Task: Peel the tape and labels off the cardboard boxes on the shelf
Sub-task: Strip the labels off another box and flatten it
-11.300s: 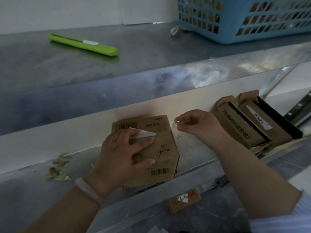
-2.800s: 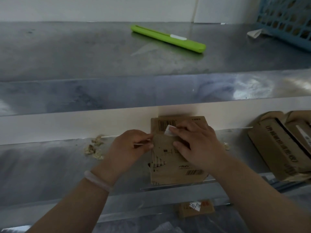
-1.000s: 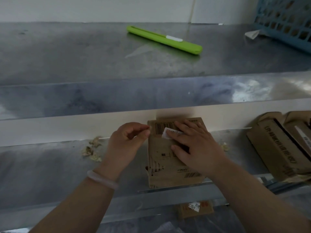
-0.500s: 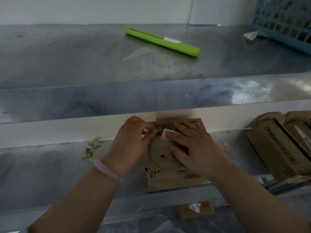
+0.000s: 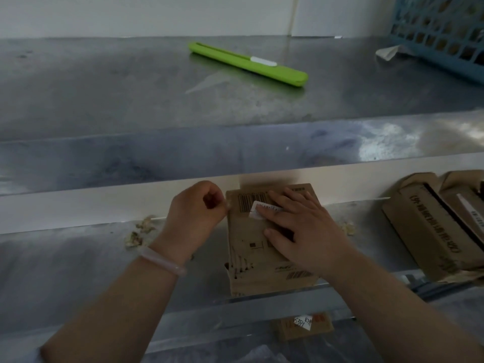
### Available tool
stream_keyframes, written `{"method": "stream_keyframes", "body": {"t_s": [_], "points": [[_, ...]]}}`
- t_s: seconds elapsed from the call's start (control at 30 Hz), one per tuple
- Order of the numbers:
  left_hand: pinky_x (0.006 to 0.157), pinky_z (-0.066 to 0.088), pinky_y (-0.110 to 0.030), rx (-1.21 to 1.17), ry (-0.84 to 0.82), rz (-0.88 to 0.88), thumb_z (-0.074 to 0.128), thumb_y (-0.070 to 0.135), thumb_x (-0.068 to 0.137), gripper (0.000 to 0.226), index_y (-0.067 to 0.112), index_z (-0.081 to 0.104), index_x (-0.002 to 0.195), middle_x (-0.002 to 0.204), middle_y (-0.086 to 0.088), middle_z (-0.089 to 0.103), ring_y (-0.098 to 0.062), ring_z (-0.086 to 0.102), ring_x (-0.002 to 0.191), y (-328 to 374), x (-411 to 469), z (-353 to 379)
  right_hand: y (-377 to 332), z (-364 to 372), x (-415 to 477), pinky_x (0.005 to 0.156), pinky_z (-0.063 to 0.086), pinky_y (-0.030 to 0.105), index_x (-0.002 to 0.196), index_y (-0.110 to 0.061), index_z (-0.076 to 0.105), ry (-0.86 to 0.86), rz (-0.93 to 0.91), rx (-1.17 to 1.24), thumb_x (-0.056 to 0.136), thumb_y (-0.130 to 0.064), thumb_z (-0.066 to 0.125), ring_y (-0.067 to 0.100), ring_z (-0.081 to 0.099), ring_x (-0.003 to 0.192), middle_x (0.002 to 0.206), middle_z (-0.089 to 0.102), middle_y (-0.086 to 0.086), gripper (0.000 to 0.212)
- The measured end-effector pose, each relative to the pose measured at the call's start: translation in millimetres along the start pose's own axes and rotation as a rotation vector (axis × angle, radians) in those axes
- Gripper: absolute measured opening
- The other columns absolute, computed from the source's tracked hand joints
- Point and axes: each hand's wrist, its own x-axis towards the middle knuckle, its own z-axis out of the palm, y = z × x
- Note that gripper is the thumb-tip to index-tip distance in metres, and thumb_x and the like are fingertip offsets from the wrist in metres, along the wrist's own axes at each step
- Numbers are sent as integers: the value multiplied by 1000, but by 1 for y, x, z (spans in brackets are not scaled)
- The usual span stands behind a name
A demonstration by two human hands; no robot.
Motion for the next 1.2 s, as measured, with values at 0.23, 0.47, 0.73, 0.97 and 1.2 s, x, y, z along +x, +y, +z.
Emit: {"method": "stream_keyframes", "body": {"t_s": [0.23,0.47,0.73,0.97,1.2], "points": [[59,50,-34,112,249,258,66,4,74,7,11,62,74,76,0,59,-16,55,67,-13,2,12,0,1,0,121,3,35,141,-51,35,7,-4,-4,86,-64,20,11,14,148,157,26,-13,59],[77,44,-7,112,-187,447,53,45,84,32,26,75,97,95,14,62,2,57,86,-17,0,-8,-2,1,1,120,3,33,141,-49,40,21,-5,-8,86,-63,22,14,18,147,156,30,-11,59],[67,41,-3,30,-202,88,76,36,77,22,30,66,96,91,18,61,10,59,80,-11,2,-8,-3,0,1,119,-1,30,140,-51,39,17,-4,-2,85,-63,21,12,17,147,156,29,-13,60],[66,40,-16,87,-163,88,65,22,87,4,21,63,85,75,13,60,-3,56,72,-10,8,-4,-1,1,-1,118,-1,30,139,-52,39,17,-19,6,86,-63,25,12,17,147,155,30,-13,56],[63,28,-27,116,112,63,57,8,90,14,5,55,76,75,-5,54,-22,49,72,-21,19,16,-1,-2,-2,118,-3,28,139,-52,40,10,-41,13,86,-63,23,11,16,147,155,28,-15,57]]}}
